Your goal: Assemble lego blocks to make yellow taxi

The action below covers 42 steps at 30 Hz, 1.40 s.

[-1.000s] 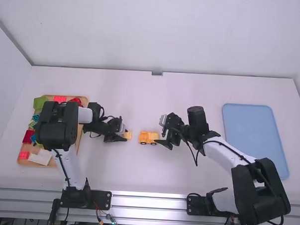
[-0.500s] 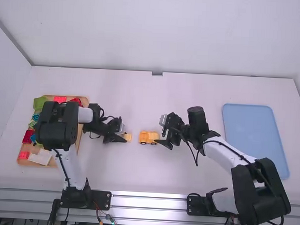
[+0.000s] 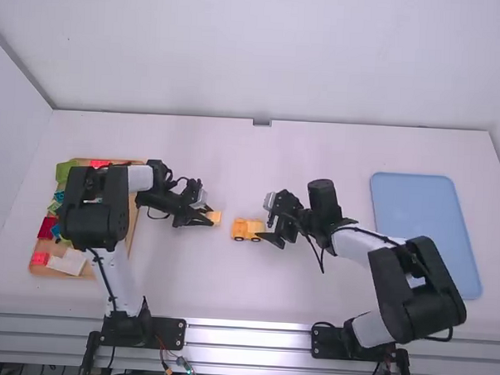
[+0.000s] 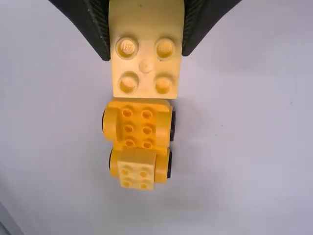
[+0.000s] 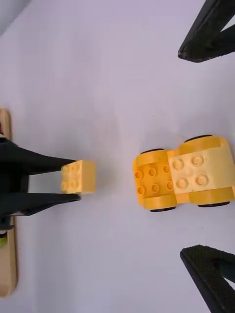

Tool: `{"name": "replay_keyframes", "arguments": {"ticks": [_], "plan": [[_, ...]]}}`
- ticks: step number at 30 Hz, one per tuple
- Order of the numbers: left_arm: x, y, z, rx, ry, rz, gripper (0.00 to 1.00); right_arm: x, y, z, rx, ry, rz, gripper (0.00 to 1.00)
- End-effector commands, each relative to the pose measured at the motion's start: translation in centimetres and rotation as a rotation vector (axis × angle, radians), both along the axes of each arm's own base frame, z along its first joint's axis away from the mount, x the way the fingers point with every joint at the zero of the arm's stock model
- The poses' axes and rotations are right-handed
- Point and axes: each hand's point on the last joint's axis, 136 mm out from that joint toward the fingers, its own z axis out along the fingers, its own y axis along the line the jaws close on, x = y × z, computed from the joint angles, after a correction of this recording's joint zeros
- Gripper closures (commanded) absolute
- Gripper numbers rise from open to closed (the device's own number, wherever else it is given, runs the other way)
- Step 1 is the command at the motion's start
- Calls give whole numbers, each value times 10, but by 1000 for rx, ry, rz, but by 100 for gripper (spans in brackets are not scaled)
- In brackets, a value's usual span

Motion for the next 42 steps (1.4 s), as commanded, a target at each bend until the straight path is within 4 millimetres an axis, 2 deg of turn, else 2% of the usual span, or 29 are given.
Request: {"name": "replay_keyframes", "arguments": {"ticks": [1, 8, 12, 17, 19, 21, 24, 27, 31, 39, 42], "plan": [[-1, -10, 10, -81, 7, 0, 79, -8, 1, -15, 14, 57, 20, 1], [-11, -22, 23, -114, -26, -31, 83, -10, 7, -28, 101, 77, 89, 1], [-21, -31, 30, -108, -62, -62, 90, -10, 8, -39, 117, 87, 104, 1], [-27, -37, 35, -83, -103, -42, 92, -10, 10, -48, 123, 87, 110, 1], [-20, -36, 30, -30, -101, 29, 93, -8, 10, -53, 129, 84, 114, 1], [-14, -39, 25, -2, -100, 86, 98, -8, 12, -55, 137, 97, 124, 1], [-8, -47, 14, 21, -78, 164, 98, -4, 16, -60, 148, 121, 139, 1], [-17, -60, 7, 12, -84, 143, 99, -4, 23, -65, 172, 127, 188, 1], [-18, -66, 5, 38, -81, 125, 99, -4, 25, -73, 166, 95, 216, 1], [-15, -69, -4, 56, -50, 118, 98, 0, 23, -81, 125, 87, 188, 1], [-13, -68, -6, 59, -43, 122, 98, -7, 32, -82, 126, 85, 217, 0]]}}
